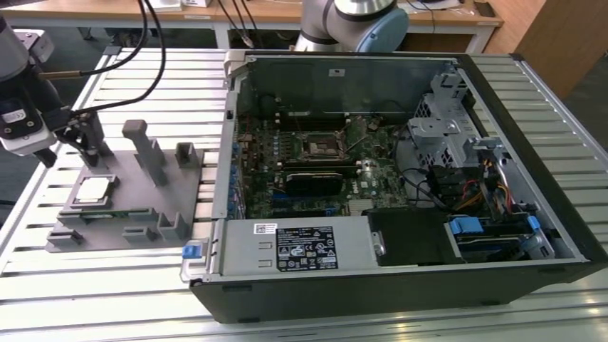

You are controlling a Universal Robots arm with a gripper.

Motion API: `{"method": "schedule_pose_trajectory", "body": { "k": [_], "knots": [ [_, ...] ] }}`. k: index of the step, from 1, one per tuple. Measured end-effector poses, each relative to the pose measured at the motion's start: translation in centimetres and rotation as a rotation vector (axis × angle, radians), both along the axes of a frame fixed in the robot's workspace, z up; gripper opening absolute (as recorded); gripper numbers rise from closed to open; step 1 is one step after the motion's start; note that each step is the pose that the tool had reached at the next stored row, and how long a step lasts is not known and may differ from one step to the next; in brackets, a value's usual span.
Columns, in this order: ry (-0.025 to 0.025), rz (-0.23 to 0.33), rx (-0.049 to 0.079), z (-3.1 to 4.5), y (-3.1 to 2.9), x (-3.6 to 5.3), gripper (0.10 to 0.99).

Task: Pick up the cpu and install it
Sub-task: 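Pick up the cpu and move it towards the insertion slot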

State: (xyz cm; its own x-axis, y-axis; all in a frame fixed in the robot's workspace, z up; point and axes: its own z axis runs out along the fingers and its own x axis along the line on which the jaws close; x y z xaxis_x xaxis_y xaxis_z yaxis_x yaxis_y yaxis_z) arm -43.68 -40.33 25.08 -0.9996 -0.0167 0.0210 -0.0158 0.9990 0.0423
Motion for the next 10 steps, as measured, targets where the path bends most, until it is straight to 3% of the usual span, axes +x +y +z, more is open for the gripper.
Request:
{"method": "schedule_pose_trajectory", "body": {
  "k": [1, 2, 10],
  "knots": [
    [-0.0002, 0.000, 0.000, -0.12, -0.01, -0.04, 0.647],
    [-0.0003, 0.000, 0.000, -0.23, 0.00, -0.06, 0.710],
    [0.0000, -0.004, 0.000, -1.01, -0.03, -0.09, 0.710]
  ]
}}
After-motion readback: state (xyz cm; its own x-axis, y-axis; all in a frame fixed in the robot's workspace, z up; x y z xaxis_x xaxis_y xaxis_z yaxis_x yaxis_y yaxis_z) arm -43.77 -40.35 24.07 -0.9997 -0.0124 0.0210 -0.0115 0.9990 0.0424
